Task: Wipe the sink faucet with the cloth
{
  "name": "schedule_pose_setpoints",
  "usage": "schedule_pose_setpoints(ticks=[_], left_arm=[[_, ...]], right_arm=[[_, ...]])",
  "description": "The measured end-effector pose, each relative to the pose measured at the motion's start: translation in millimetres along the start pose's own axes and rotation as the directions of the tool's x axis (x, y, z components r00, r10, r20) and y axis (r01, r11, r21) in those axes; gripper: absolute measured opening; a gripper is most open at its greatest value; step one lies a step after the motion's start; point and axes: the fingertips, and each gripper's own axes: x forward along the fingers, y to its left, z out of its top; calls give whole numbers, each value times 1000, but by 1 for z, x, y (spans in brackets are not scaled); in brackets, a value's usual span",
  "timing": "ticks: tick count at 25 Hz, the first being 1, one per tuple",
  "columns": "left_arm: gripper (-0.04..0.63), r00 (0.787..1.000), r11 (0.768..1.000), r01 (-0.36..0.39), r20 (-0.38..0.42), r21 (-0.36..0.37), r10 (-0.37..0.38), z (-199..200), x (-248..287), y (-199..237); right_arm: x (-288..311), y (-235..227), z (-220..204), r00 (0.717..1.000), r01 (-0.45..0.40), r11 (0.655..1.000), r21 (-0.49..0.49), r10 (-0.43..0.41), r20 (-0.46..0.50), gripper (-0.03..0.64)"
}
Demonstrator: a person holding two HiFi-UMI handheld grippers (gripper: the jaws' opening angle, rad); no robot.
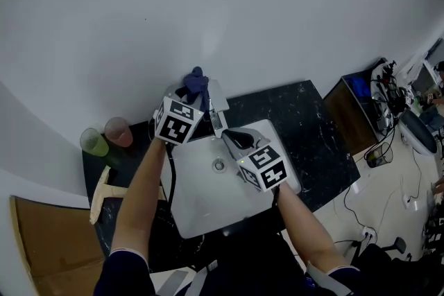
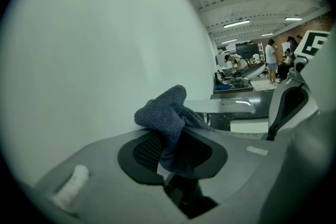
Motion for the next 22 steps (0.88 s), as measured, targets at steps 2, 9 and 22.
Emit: schedule_pose_setpoints(ticks=[2,9,22], left_arm=[[89,999,1000,15,-31,-22,-16,-14,8,-3],[89,991,993,45,-123,-107,-59,-57,22,-16],[87,984,980,42,-160,-195,-74,-88,21,-42]], right_arm=[[0,0,0,1000,-2,1000,2,2,2,5],[-1,0,1,1000,-13,1000,6,13,8,6],[-1,-1,0,1000,-8,1000,27,8,16,5]])
